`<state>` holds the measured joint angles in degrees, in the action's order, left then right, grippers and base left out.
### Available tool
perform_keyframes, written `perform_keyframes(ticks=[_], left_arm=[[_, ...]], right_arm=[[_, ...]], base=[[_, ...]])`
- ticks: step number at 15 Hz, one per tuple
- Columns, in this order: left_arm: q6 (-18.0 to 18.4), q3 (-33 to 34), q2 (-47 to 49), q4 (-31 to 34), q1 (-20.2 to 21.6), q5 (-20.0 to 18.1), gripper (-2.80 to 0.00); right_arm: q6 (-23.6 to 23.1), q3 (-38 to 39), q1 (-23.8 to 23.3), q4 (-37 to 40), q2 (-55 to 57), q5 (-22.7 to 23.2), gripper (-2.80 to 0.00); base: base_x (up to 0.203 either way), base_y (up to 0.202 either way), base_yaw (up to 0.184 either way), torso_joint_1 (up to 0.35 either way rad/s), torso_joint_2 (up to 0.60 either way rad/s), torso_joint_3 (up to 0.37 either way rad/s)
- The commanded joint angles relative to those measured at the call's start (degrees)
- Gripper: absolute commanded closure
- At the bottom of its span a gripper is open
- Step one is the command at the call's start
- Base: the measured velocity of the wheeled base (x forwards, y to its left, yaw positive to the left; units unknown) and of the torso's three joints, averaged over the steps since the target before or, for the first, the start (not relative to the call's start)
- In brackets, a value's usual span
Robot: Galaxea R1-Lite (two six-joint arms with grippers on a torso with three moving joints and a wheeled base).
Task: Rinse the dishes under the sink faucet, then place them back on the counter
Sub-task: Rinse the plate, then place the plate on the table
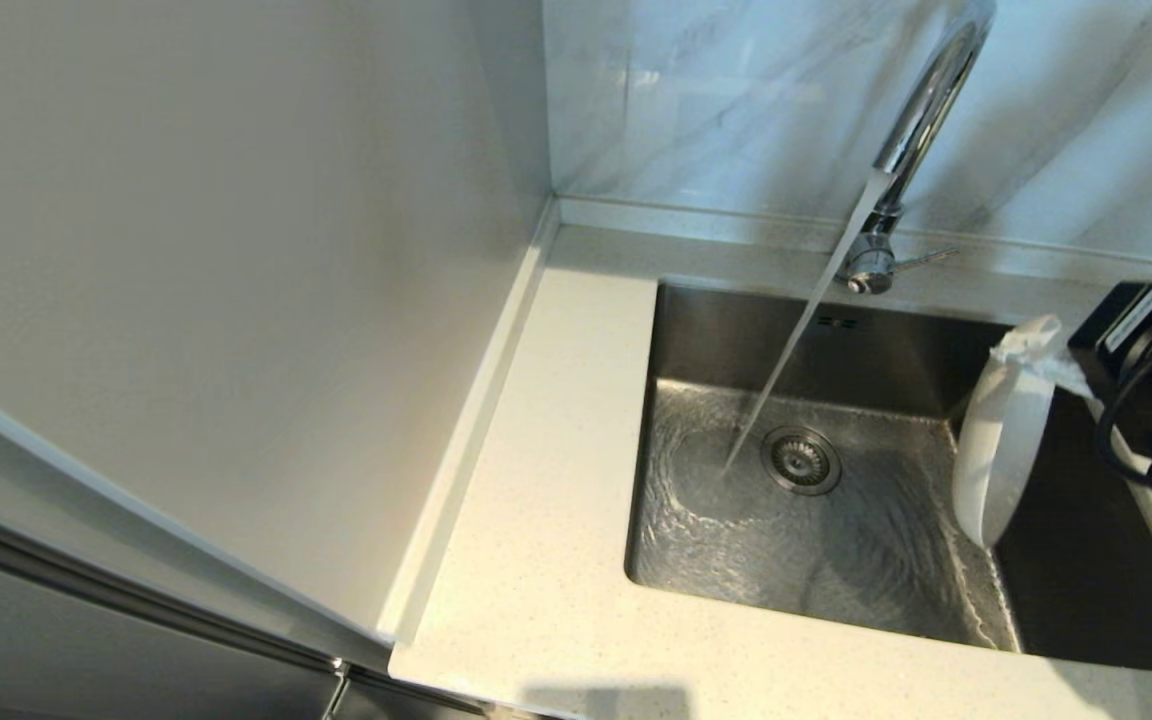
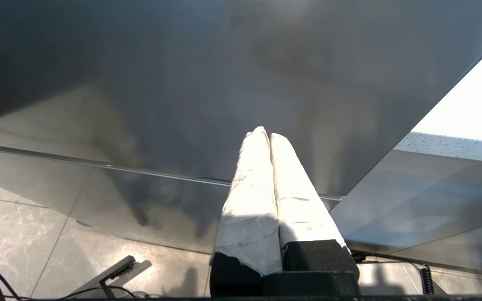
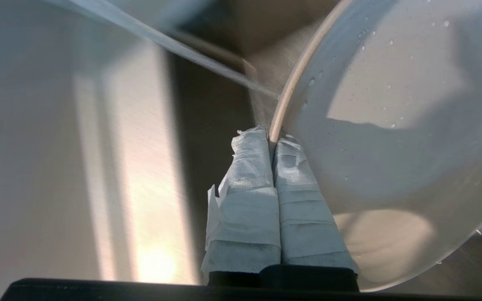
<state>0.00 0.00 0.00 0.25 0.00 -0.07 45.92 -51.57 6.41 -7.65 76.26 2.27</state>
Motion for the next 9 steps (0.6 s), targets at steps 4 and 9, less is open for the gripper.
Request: perform_keyframes(ticks=[4, 9], left_arm=[[0.0, 0.0, 0.0, 0.0, 0.0, 0.0, 0.0], [0.0, 0.0, 0.0, 0.0, 0.0, 0.0, 0.0]], right_arm=[[-1.6, -8.7, 1.0, 14.8, -0.5, -2.4, 0.0], [-7.1, -31.7, 1.4, 38.9, 0.0, -11.6, 0.0]], base=[[0.0, 0.0, 0.0, 0.0, 0.0, 0.0], [0.0, 0.0, 0.0, 0.0, 0.0, 0.0]])
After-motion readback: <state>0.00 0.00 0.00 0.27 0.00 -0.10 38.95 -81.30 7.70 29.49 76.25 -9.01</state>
